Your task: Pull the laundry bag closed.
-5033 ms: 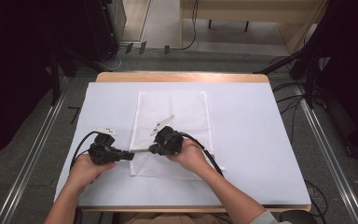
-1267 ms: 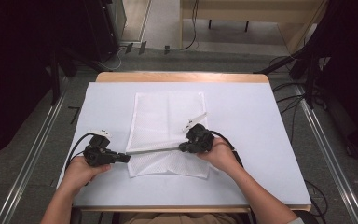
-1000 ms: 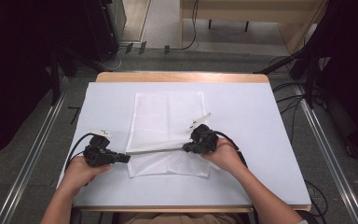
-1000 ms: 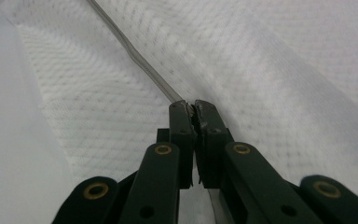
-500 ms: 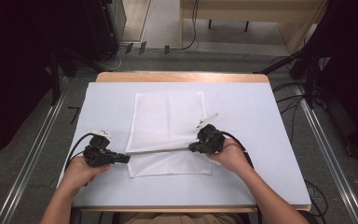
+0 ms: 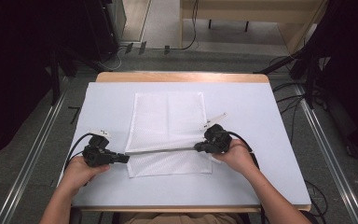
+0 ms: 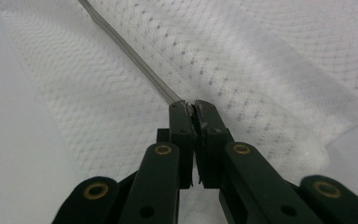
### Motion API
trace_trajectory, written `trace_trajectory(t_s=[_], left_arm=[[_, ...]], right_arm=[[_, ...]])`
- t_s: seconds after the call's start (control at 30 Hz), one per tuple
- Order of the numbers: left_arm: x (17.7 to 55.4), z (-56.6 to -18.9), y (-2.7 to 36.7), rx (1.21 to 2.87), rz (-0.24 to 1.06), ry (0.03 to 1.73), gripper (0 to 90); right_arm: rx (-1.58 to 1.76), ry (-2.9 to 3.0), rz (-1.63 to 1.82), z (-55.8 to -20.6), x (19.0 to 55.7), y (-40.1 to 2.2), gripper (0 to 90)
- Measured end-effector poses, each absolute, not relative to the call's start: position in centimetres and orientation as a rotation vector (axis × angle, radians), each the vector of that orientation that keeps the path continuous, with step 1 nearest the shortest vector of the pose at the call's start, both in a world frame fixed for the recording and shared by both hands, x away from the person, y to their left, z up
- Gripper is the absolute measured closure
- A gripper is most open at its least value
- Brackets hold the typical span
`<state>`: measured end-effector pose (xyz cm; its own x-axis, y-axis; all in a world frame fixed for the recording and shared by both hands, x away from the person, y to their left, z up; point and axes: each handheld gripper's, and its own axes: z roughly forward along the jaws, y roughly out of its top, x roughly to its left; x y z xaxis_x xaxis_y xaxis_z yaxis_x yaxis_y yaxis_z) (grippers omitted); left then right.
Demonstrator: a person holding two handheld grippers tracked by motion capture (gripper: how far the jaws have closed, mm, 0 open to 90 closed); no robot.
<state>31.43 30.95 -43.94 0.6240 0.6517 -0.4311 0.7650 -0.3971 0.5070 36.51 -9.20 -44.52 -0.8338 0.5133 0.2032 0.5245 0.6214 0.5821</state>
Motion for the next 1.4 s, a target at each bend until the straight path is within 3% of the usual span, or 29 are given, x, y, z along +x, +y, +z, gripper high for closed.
trace_trajectory(t_s=[1.07,1.4], left_arm=[[31.4,-43.9,30.8,2.157,-0.222,1.108,87.3],[31.6,-44.0,30.7,2.144,-0.237,1.122,72.6]], right_arm=[[-0.928,-2.8,-1.025,-44.6,35.4,-11.7,88.2],[-0.943,-2.803,-1.022,-44.9,35.5,-11.5,83.4]])
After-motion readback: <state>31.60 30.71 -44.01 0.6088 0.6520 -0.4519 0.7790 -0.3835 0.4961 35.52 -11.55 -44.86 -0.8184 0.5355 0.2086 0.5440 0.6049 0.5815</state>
